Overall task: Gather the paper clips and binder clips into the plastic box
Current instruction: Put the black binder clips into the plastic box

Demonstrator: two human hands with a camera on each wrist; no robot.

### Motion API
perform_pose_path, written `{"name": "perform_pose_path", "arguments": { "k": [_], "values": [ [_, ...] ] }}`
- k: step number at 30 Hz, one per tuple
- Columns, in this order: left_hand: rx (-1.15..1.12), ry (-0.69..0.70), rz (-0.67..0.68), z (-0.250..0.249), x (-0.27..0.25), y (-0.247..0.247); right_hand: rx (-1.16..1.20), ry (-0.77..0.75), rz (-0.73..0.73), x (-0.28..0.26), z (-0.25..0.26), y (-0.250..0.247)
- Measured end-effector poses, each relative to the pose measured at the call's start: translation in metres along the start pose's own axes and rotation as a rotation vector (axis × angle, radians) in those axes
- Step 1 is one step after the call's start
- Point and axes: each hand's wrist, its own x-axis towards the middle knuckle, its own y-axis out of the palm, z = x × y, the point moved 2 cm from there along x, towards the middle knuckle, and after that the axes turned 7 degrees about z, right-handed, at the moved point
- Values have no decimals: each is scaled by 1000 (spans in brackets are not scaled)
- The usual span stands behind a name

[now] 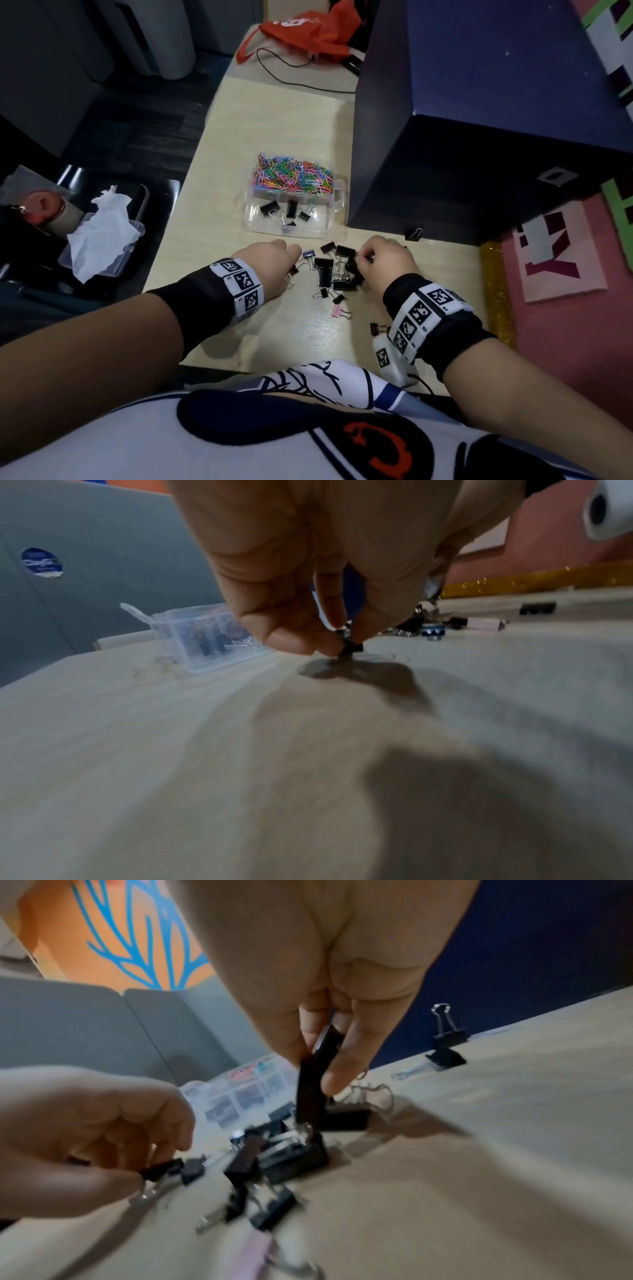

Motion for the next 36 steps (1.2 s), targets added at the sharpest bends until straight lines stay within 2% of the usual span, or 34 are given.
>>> {"name": "perform_pose_path", "arguments": {
  "k": [4,8,12,15,19,23,26,28,36],
  "values": [
    [-143,27,-84,9,-8,-14,115,-73,24,4,25,-9],
    [-292,0,-289,27,-14,-38,245,-181,-18,6,57,-19],
    [-415,-70,-469,44,-13,-56,192,-292,-58,4,80,-33],
    [-471,-96,-518,49,-10,-57,25,-234,9,3,73,-35],
    [-323,12,-449,29,-10,-42,-306,3,216,-4,31,-14],
    [-92,129,-193,1,-3,-12,-345,-7,329,-19,4,19],
    [104,122,-48,-8,5,4,-306,-41,272,-23,-1,30],
    [162,101,-3,-9,7,5,-295,-69,230,-24,-3,32],
    [110,87,4,-7,11,1,-280,-98,194,-18,-6,29]
  ]
}}
